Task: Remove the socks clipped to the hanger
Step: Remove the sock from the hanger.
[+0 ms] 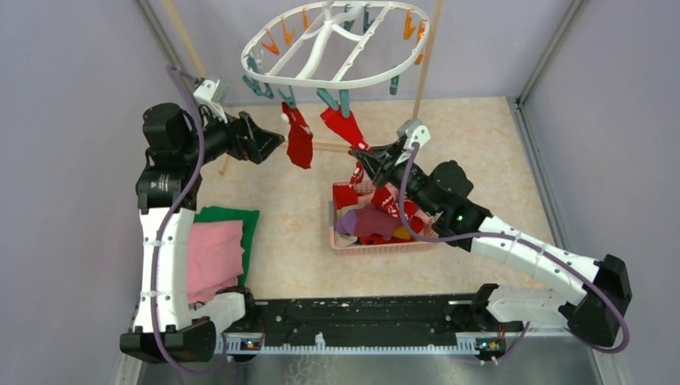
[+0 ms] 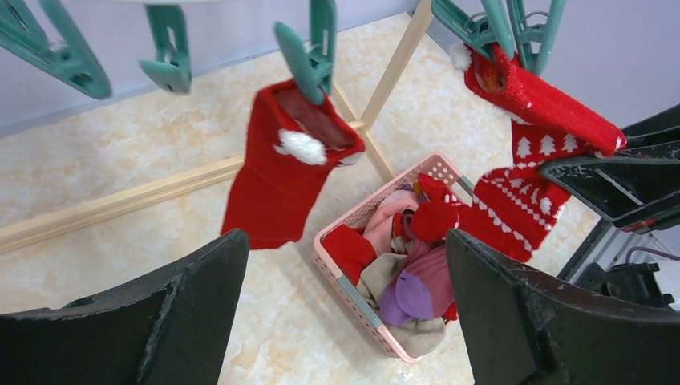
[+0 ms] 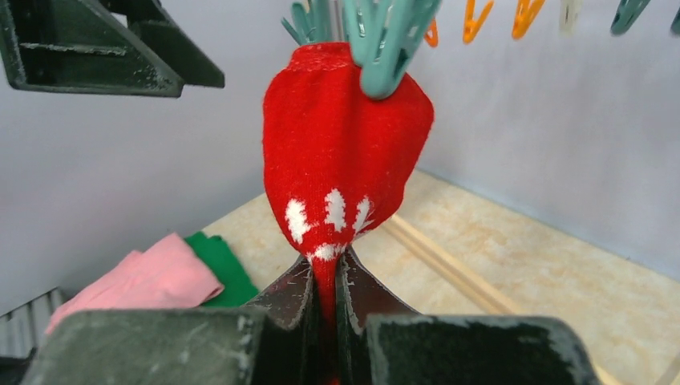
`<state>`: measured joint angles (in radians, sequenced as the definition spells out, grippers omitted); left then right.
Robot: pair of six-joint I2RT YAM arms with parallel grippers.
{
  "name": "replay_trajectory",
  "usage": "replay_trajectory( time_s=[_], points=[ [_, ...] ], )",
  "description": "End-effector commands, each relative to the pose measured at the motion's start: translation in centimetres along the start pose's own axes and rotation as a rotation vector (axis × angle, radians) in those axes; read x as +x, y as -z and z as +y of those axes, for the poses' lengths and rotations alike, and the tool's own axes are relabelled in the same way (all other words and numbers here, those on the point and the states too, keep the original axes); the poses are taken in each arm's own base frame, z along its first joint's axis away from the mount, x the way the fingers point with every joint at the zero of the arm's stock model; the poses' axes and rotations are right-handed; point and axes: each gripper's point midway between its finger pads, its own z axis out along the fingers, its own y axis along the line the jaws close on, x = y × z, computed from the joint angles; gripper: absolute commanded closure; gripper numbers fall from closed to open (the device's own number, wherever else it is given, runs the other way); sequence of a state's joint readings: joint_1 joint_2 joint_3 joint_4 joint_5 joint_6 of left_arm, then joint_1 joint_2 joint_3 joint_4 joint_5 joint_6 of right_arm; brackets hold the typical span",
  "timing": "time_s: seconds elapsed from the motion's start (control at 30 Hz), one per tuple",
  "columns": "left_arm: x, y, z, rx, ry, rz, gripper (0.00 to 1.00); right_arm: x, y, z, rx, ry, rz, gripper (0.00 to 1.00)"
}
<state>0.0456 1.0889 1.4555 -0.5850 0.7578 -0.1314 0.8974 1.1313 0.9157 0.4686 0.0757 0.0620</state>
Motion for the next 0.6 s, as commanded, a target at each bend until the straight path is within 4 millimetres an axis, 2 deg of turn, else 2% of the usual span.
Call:
replay_trajectory(
  time_s=[0.0,0.13,0.23,0.37,0.43,0.57],
  points=[
    [-1.1,0.4,-0.4,0.015,-0.061,-0.039,0.03,-3.0,1.9,0.3,-0.025,-0.127,-0.023,1.0],
    [-1.4,0.4,-1.6,0.074,-0.06,-0.047,0.06,-4.8,4.0,-0.8,-0.006,-0.199,-0.071,1.0],
    [-0.9,0.1,-2.4,0.143,-0.023,-0.037,0.07,-4.5,4.4,-1.1,0.005,-0.226,-0.066,1.0],
    [0.0,-0.4,-3.5,0.249,0.039,-0.022,0.07,-3.1,3.8,0.8,-0.104,-0.27,-0.026,1.0],
    [0.5,-0.6,-3.9,0.296,0.057,-0.008,0.07,-2.2,2.9,2.7,-0.202,-0.303,0.018,1.0],
    [0.7,-0.7,-4.3,0.33,0.051,-0.009,0.06,0.0,1.0,5.2,-0.328,-0.368,0.102,1.0]
  ],
)
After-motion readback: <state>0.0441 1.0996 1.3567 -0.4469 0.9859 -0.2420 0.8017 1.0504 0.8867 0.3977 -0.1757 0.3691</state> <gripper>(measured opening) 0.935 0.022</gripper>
